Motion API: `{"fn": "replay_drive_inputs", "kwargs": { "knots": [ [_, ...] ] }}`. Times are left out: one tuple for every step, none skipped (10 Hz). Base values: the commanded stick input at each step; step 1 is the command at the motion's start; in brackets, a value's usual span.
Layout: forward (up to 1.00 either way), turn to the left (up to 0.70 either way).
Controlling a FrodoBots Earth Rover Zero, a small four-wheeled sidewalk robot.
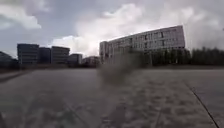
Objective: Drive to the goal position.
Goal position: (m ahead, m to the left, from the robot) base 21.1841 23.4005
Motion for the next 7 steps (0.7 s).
{"fn": "replay_drive_inputs", "kwargs": {
  "knots": [
    [0.00, 0.00],
    [0.00, 0.00],
    [0.05, 0.00],
    [0.25, 0.00],
    [0.63, 0.00],
    [0.70, 0.00],
    [0.70, 0.00]
  ]
}}
